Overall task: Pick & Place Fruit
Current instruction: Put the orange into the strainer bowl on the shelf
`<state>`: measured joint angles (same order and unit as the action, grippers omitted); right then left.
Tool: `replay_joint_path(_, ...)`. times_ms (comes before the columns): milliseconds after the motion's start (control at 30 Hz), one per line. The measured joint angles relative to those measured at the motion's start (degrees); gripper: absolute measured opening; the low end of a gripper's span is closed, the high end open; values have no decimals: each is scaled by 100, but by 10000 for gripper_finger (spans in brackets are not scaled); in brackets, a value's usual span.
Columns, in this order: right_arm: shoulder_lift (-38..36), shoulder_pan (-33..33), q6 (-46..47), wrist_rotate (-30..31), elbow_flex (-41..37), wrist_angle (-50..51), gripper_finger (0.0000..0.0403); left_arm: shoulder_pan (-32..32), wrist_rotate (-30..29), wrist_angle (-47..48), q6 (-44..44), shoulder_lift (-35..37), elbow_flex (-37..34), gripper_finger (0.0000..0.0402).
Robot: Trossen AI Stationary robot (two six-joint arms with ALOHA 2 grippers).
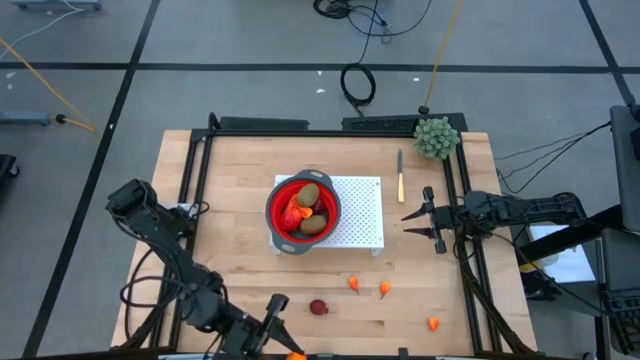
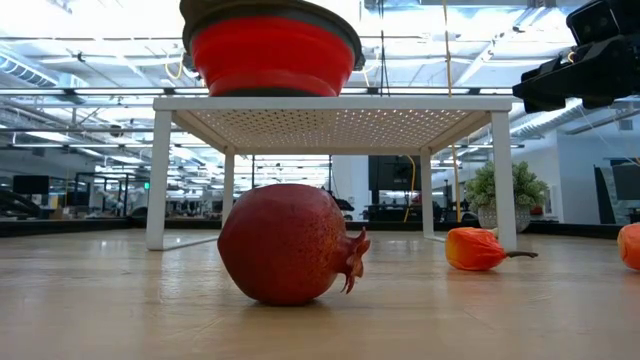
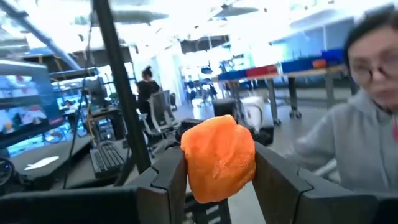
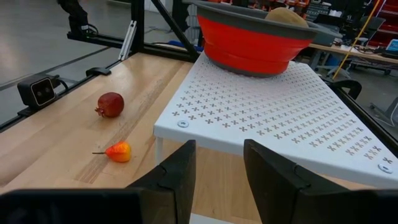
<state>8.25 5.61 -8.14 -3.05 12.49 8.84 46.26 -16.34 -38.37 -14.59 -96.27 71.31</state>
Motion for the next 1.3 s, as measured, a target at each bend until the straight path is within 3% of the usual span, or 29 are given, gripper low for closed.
replay_joint_path(467,0,-2,0,0,0,0,130,-2,-22,-280,312,-2,-4,147)
replay_joint_path(667,1,-2,-2,0,0,0,130,-2,-113,342,158,-2,-4,147)
replay_joint_path(967,0,0,-2,2,0,0,130,-12,-2340,2184,281,-2,-4,147)
replay_joint_path(1300,1,-2,-12,20,0,2,130,-11,-4103,3413,938,-2,-4,147)
